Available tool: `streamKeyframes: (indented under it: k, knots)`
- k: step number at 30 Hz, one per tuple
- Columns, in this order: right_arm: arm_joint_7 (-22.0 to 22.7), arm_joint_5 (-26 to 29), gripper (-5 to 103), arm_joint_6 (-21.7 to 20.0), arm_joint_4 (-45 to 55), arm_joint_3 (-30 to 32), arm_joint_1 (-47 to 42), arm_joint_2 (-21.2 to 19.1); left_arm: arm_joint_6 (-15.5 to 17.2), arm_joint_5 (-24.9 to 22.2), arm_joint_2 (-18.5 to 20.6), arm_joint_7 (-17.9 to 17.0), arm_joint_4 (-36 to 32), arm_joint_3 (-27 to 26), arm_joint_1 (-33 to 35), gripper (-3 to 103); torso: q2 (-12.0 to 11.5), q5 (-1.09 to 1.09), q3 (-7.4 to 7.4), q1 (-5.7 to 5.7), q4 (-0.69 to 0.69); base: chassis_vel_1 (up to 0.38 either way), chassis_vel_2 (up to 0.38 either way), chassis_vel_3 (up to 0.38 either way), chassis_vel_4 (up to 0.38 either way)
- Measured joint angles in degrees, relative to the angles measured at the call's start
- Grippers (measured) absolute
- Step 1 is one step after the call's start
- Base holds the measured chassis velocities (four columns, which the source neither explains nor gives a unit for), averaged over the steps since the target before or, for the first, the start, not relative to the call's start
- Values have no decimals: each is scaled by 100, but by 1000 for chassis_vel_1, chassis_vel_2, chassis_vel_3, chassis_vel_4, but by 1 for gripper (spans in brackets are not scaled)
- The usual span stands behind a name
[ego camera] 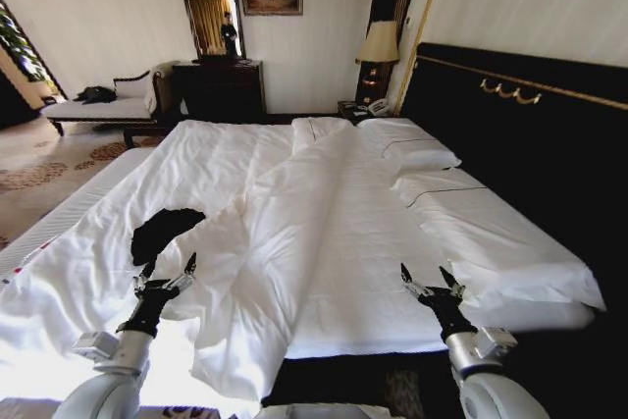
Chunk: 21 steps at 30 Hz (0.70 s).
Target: Fold the clothes on the bed.
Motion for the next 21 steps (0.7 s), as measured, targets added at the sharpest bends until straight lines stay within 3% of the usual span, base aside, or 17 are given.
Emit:
streamKeyframes:
  k: [8, 21]
  knots:
    - [0, -10, 100, -12, 7, -23, -5, 7, -159, 155, 15, 171, -314, -30, 169, 100, 0, 0, 0, 0, 0, 46, 181, -42, -184]
    - [9, -33, 100, -20, 11, -57, -6, 27, -236, 416, -26, 157, -327, -71, 191, 100, 0, 0, 0, 1, 0, 68, 186, -64, -195]
